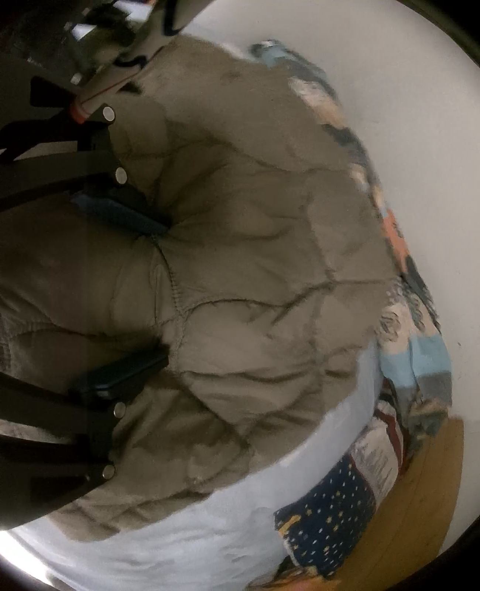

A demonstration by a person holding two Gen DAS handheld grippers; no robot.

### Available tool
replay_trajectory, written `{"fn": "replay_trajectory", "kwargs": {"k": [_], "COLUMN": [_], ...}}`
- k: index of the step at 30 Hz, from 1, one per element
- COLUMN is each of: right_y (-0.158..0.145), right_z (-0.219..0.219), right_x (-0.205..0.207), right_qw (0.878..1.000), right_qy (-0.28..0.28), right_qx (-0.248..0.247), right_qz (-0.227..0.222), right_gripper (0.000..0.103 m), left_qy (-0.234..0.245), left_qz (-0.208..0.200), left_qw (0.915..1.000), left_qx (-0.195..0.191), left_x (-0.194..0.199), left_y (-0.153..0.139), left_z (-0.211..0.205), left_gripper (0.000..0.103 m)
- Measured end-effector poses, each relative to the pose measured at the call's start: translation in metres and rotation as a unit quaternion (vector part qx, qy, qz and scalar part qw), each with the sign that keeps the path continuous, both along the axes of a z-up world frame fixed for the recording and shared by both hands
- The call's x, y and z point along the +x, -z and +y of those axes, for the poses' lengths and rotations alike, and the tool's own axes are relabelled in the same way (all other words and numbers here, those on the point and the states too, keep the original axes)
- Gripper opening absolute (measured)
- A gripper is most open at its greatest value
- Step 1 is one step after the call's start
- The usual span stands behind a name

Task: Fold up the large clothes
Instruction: 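Press the folded jacket bundle flat with both grippers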

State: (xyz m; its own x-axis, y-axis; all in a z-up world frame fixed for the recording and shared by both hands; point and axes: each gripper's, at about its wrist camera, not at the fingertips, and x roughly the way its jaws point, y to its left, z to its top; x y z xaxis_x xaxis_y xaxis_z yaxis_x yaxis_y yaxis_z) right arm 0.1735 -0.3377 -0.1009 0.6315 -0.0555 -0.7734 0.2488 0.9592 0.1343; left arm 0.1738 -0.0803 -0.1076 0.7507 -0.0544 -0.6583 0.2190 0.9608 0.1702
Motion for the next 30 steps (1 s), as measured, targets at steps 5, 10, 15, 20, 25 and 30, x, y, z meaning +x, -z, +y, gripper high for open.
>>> {"fn": "replay_trajectory", "kwargs": {"k": [5, 10, 15, 20, 25, 30], "right_y": [-0.031, -0.019, -0.003, 0.004, -0.009, -0.024], "right_z": [0.008, 0.018, 0.028, 0.031, 0.024, 0.012], "right_x": [0.005, 0.039, 0.059, 0.063, 0.045, 0.009], "right_qw": [0.997, 0.999, 0.999, 0.997, 0.999, 0.999], "right_qy": [-0.001, -0.014, -0.012, -0.021, -0.02, -0.007], "right_qx": [-0.012, -0.002, -0.041, -0.069, -0.038, -0.04], "right_qz": [-0.07, -0.041, -0.011, 0.006, -0.013, -0.019], "right_gripper": [0.07, 0.07, 0.073, 0.074, 0.074, 0.074], "left_qy": [0.004, 0.008, 0.009, 0.007, 0.001, 0.001], "left_qz": [-0.003, -0.004, -0.003, 0.0, 0.006, 0.007], "left_qw": [1.0, 1.0, 1.0, 1.0, 1.0, 0.9999], "left_qx": [0.001, 0.001, 0.0, -0.001, -0.007, -0.009], "left_x": [-0.002, 0.0, 0.002, 0.002, 0.002, 0.003], "left_y": [0.001, 0.001, 0.002, 0.002, 0.001, 0.001], "left_z": [0.0, 0.001, 0.0, -0.001, -0.001, 0.0], "left_gripper": [0.078, 0.078, 0.078, 0.078, 0.078, 0.078]}}
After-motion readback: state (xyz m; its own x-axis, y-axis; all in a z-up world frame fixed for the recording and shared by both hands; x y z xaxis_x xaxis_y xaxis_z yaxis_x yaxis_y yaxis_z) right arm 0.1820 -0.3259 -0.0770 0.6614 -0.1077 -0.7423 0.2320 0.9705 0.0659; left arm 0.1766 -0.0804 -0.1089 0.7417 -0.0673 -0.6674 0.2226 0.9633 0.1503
